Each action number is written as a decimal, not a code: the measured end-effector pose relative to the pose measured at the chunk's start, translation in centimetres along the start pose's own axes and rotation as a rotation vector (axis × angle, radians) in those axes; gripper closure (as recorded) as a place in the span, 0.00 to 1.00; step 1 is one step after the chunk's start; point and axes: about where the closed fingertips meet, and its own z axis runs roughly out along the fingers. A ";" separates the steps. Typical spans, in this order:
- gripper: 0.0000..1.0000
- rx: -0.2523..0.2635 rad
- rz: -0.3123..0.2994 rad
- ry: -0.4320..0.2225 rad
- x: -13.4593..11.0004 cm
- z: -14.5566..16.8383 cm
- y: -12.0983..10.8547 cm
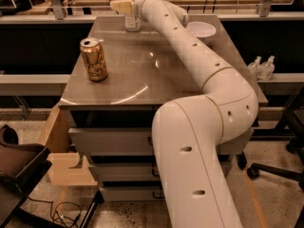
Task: Pick blue plastic bottle
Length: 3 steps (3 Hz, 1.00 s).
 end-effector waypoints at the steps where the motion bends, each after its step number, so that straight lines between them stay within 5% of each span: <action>1: 0.00 0.059 -0.031 -0.016 0.1 1.0 0.5; 2: 0.00 0.113 -0.070 -0.007 -0.1 0.3 -1.8; 3: 0.00 0.113 -0.070 -0.007 -0.1 0.3 -1.8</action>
Offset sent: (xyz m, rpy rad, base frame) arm 0.0063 0.0087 -0.0013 -0.0215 -0.0292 -0.0541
